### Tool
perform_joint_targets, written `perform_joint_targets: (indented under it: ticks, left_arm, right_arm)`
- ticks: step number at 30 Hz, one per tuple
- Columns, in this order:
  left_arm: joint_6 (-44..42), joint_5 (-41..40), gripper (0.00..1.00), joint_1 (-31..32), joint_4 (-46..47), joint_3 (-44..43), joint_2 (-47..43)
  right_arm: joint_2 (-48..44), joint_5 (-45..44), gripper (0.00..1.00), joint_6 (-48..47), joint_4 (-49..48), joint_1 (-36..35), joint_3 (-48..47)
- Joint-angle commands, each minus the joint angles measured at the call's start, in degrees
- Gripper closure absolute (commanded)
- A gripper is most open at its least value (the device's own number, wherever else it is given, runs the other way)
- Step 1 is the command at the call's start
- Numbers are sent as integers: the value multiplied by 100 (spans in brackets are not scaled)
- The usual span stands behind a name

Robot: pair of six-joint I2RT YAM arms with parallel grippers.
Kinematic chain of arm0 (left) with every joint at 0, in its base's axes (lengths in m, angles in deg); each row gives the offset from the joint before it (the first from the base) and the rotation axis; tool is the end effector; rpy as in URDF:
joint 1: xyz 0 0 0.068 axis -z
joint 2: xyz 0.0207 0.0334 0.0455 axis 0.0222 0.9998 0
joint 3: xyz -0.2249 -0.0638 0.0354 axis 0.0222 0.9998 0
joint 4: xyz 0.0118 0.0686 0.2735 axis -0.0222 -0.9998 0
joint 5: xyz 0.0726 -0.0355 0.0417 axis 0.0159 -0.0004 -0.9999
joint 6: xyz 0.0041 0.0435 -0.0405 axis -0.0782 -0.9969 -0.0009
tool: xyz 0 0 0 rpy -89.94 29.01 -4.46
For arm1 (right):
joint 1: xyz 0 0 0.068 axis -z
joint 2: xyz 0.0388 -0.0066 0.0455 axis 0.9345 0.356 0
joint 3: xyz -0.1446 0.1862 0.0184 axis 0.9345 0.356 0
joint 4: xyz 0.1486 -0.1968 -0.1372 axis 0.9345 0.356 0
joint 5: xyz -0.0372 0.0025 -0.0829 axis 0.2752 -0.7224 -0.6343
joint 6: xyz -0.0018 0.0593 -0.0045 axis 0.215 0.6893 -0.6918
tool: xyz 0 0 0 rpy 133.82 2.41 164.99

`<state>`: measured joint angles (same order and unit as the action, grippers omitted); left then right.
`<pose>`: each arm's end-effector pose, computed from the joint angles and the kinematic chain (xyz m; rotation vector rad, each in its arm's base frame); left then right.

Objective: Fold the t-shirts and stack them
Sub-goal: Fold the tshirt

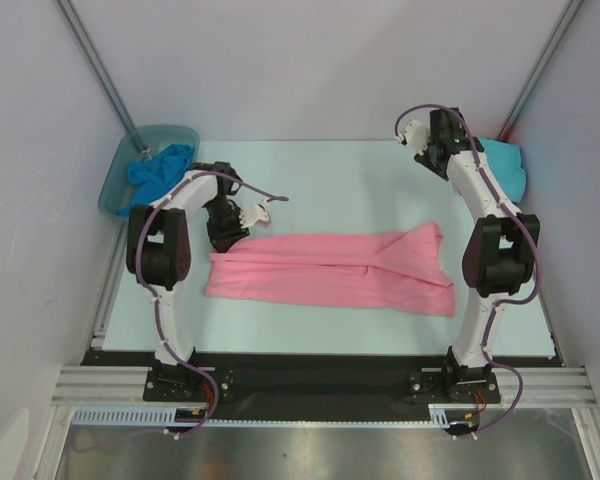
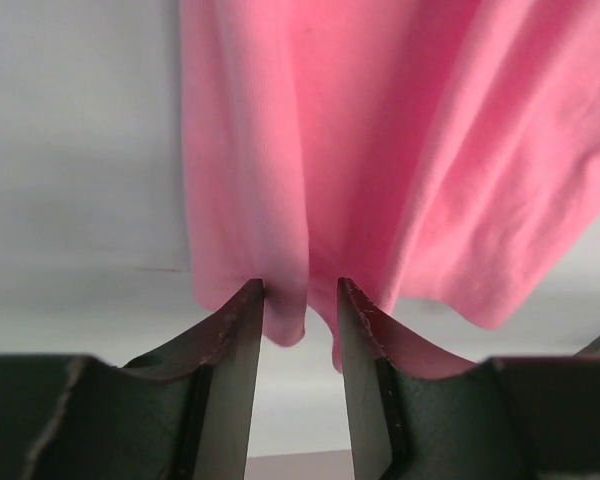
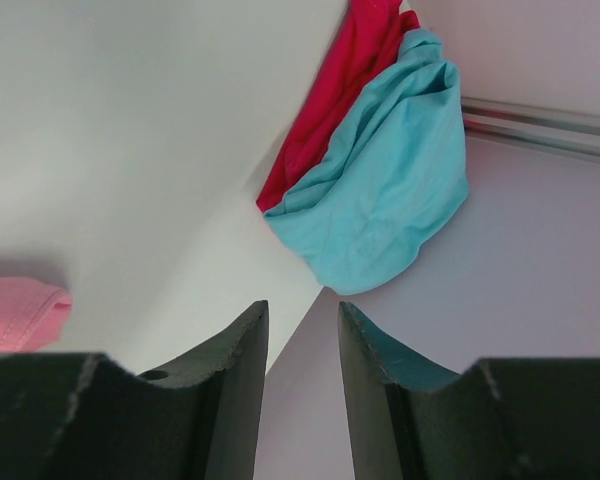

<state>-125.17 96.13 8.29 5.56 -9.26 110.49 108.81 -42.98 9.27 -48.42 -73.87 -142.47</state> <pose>0.3813 -0.0714 0.1304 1.8869 2.4922 -0.2865 0.4613 0.0257 0.2530 -1.1261 2.2210 -0.7420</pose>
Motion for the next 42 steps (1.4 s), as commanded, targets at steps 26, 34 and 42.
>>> perform_joint_targets:
  ticks: [26,34,42]
  left_arm:
    - [-213,235,89,221,-336,141,-839]
    - [-371,68,100,221,-486,53,-865]
    - [-126,15,100,178,-275,-140,-435]
  right_arm:
    - [96,-146,82,7,-233,16,-153]
    - [158,-173,81,-2,-313,34,-171]
    - [175,-164,82,-2,-313,16,-188]
